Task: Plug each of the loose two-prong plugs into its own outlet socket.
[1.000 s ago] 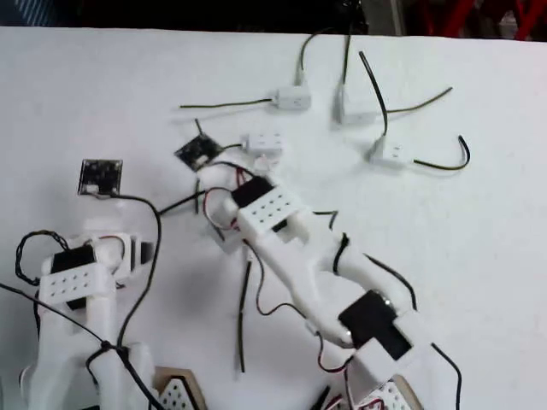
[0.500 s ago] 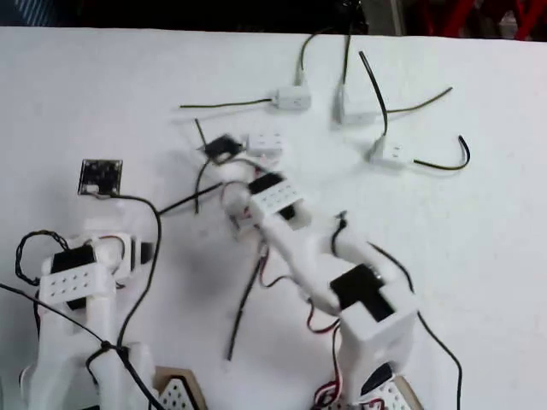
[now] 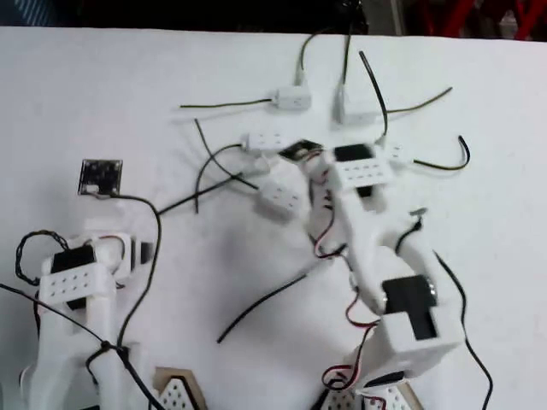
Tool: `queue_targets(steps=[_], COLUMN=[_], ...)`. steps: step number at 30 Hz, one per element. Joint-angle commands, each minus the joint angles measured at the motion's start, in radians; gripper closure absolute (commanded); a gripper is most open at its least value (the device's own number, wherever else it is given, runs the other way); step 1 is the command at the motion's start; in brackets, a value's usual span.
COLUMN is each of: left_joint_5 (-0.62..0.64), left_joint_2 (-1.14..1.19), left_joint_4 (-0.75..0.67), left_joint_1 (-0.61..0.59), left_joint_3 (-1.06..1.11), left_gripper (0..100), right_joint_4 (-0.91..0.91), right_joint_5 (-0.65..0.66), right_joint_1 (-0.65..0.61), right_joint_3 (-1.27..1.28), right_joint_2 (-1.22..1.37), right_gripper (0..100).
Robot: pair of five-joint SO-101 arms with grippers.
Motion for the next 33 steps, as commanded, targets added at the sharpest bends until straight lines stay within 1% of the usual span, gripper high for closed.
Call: queue_targets(steps=[1,3,5,8,10,13,16,20,22,26,30,33], left_joint_5=[0.009,0.009,0.009,0.009,0.009,0.009,0.009,0.009,0.009,0.009,0.009,0.009], left_joint_2=[-0.031,-0.031,-0.031,-0.031,-0.031,-0.031,-0.031,-0.031,-0.031,-0.031,-0.031,-0.031], left_joint_4=[-0.021,-0.021,-0.021,-0.021,-0.021,-0.021,-0.021,-0.021,-0.021,-0.021,-0.021,-0.021], left_joint_1=[-0.005,-0.004,-0.004,-0.004,-0.004,-0.004,-0.004,-0.004,-0.004,-0.004,-0.004,-0.004], left_joint_3=[-0.018,-0.018,-0.018,-0.018,-0.018,-0.017,-0.017,-0.017,-0.017,-0.017,-0.017,-0.017], left_gripper=[74,74,74,74,74,74,74,74,74,74,74,74], right_joint_4=[0.128,0.143,0.116,0.074,0.074,0.071,0.070,0.067,0.038,-0.033,-0.044,-0.044], right_joint_5=[0.141,0.198,0.244,0.370,0.437,0.482,0.531,0.588,0.601,0.603,0.655,0.658], right_joint_1=[0.044,0.044,0.041,0.013,-0.015,-0.064,-0.119,-0.185,-0.202,-0.203,-0.203,-0.200], right_joint_3=[-0.005,-0.005,-0.005,-0.003,-0.003,-0.003,-0.003,-0.005,-0.005,-0.005,-0.005,-0.005], right_joint_2=[-0.107,-0.151,-0.196,-0.229,-0.236,-0.228,-0.216,-0.147,-0.099,-0.001,0.099,0.168], right_gripper=[98.1,98.1,97.8,95.7,89.0,77.8,72.4,72.2,72.2,72.2,72.2,72.2])
